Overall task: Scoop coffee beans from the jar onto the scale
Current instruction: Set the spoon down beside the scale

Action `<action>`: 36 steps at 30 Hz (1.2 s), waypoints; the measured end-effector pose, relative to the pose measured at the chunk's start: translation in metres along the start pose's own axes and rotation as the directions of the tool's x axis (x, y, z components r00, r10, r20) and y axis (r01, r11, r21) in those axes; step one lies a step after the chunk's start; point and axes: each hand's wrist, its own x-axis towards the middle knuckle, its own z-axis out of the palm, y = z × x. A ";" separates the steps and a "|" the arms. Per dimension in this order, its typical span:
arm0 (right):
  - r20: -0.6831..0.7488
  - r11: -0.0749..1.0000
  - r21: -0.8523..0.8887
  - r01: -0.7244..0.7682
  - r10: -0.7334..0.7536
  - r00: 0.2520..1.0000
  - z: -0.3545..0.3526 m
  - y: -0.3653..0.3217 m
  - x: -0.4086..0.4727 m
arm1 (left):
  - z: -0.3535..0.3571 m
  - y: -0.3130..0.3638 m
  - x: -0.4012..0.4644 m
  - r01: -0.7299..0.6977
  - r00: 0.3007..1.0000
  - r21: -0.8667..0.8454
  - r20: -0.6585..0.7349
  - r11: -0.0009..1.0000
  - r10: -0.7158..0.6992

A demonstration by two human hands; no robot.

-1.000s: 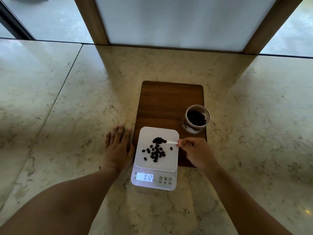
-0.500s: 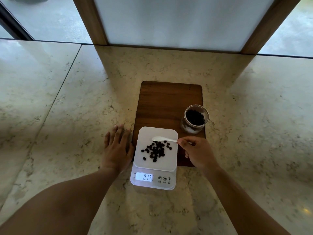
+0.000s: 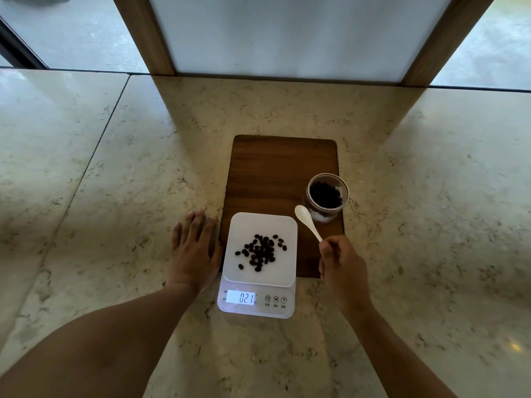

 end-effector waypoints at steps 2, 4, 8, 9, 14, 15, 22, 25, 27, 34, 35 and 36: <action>-0.027 0.999 -0.053 -0.004 0.002 1.000 -0.001 0.009 -0.007 | 0.000 0.000 0.000 0.006 1.000 0.007 0.007 1.000 -0.006; -0.046 0.995 -0.099 -0.005 0.000 0.999 0.000 0.017 -0.013 | 0.000 0.000 0.000 0.005 1.000 0.010 0.010 1.000 -0.006; -0.108 0.987 -0.146 -0.072 0.056 0.993 0.006 0.031 -0.023 | 0.000 0.001 0.000 0.002 1.000 -0.003 0.006 1.000 -0.002; -0.129 0.985 -0.131 -0.116 0.099 0.987 0.009 0.032 -0.024 | 0.000 0.001 0.000 0.006 1.000 -0.006 0.006 1.000 -0.006; -0.199 0.966 -0.058 -0.251 0.235 0.952 0.016 0.029 -0.027 | -0.002 0.002 0.000 0.007 1.000 -0.003 0.010 1.000 -0.007; -0.198 0.968 -0.056 -0.246 0.231 0.953 0.016 0.029 -0.028 | -0.002 0.003 0.000 0.006 1.000 -0.001 0.010 1.000 -0.006; -0.141 0.977 -0.133 -0.167 0.148 0.979 0.022 0.027 -0.044 | -0.001 0.002 0.001 0.027 1.000 -0.016 0.009 1.000 -0.026; -0.123 0.972 -0.191 -0.135 0.113 0.986 0.023 0.024 -0.049 | 0.000 0.002 0.000 0.015 1.000 -0.014 0.001 1.000 -0.015; -0.106 0.968 -0.218 -0.127 0.106 0.989 0.023 0.022 -0.049 | 0.000 0.002 0.001 0.018 1.000 -0.010 -0.005 1.000 -0.018; -0.091 0.952 -0.213 -0.219 0.204 0.975 0.020 0.017 -0.042 | 0.005 -0.002 0.001 0.018 1.000 0.001 0.020 1.000 -0.018; -0.093 0.950 -0.222 -0.220 0.204 0.975 0.019 0.017 -0.041 | 0.005 -0.002 0.001 0.017 1.000 -0.003 0.024 1.000 -0.017; -0.093 0.947 -0.234 -0.221 0.205 0.974 0.019 0.017 -0.040 | 0.005 -0.002 0.001 0.016 0.999 -0.006 0.029 1.000 -0.016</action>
